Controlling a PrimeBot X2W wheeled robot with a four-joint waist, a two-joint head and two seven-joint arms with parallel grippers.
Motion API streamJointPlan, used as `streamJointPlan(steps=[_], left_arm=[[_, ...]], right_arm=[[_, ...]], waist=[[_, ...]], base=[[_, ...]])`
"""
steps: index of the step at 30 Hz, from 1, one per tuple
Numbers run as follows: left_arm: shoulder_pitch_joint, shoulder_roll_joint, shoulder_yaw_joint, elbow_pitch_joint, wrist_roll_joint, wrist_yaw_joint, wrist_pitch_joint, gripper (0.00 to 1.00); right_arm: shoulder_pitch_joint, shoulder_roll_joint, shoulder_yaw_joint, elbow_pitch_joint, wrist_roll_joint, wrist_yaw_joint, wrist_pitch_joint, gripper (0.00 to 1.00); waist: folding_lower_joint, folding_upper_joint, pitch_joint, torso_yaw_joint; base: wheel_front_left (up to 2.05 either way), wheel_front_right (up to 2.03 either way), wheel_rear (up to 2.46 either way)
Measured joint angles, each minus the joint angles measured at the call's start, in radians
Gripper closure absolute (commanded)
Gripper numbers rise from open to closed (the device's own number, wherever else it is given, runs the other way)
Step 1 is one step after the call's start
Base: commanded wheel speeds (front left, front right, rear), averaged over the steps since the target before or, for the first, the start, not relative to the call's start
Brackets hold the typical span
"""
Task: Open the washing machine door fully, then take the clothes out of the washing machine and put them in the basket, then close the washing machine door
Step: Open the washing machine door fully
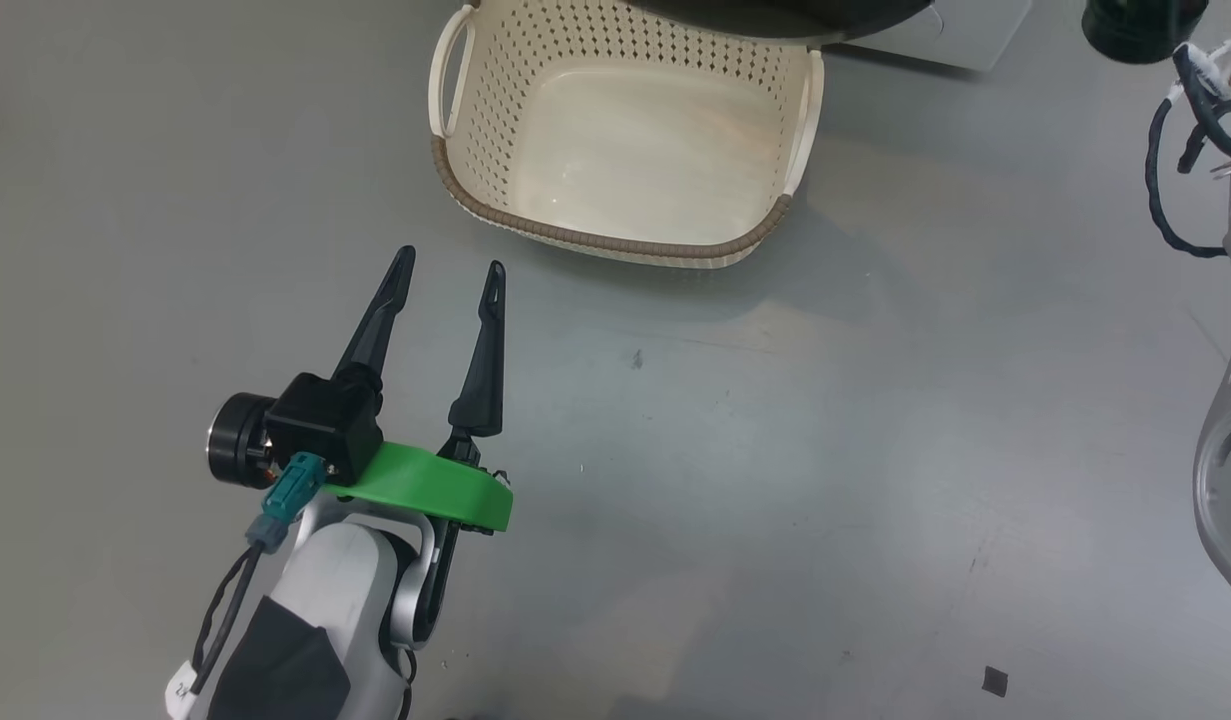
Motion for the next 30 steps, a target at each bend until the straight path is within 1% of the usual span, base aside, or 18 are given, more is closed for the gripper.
streamJointPlan(steps=[8, 20, 24, 26, 28, 30], left_arm=[[0.018, 0.000, 0.000, 0.002, 0.001, 0.000, 0.000, 0.00], [0.031, 0.000, 0.001, 0.002, 0.027, 0.001, 0.000, 0.00], [0.035, 0.001, -0.001, 0.005, 0.043, 0.002, 0.000, 0.00], [0.035, 0.001, -0.002, 0.007, 0.043, 0.002, 0.000, 0.00], [0.036, 0.001, -0.002, 0.008, 0.043, 0.002, 0.000, 0.00], [0.037, 0.001, -0.001, 0.010, 0.043, 0.003, 0.000, 0.00]], right_arm=[[0.031, 0.002, 0.010, 0.006, 0.014, 0.003, 0.021, 1.00], [0.045, 0.005, 0.039, 0.005, 0.023, 0.003, 0.024, 1.00], [0.067, 0.010, 0.044, -0.001, 0.004, 0.039, -0.012, 1.00], [0.081, 0.009, 0.045, -0.008, -0.010, 0.065, -0.042, 1.00], [0.091, 0.003, 0.058, -0.019, -0.040, 0.099, -0.072, 1.00], [0.105, -0.016, 0.086, -0.035, -0.083, 0.138, -0.100, 1.00]], waist=[[0.0000, 0.0000, -0.035, -0.005], [0.0000, 0.0000, -0.050, -0.011], [0.0000, 0.0000, -0.058, -0.014], [0.0000, 0.0000, -0.065, -0.016], [0.0000, 0.0000, -0.073, -0.017], [0.0000, 0.0000, -0.083, -0.018]], base=[[0.00, 0.00, 0.00], [0.00, 0.00, 0.00], [0.00, 0.00, 0.00], [0.00, 0.00, 0.00], [0.00, 0.00, 0.00], [0.00, 0.00, 0.00]])
